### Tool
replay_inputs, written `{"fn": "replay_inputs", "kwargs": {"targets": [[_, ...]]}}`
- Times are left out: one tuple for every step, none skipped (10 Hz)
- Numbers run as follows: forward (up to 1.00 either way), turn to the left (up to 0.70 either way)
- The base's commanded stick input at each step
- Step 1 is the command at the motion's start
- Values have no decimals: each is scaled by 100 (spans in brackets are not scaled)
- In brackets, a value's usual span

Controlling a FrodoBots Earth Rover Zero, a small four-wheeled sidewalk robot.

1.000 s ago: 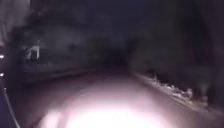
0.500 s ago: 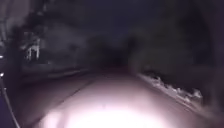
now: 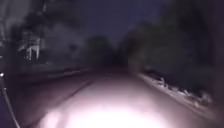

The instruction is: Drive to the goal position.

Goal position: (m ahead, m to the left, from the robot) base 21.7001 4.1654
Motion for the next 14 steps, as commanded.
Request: {"fn": "replay_inputs", "kwargs": {"targets": [[50,0],[50,0],[50,3],[50,7],[50,7],[50,5],[50,2],[50,0],[50,-25],[50,-50],[50,-50],[50,-28],[50,1],[50,1]]}}
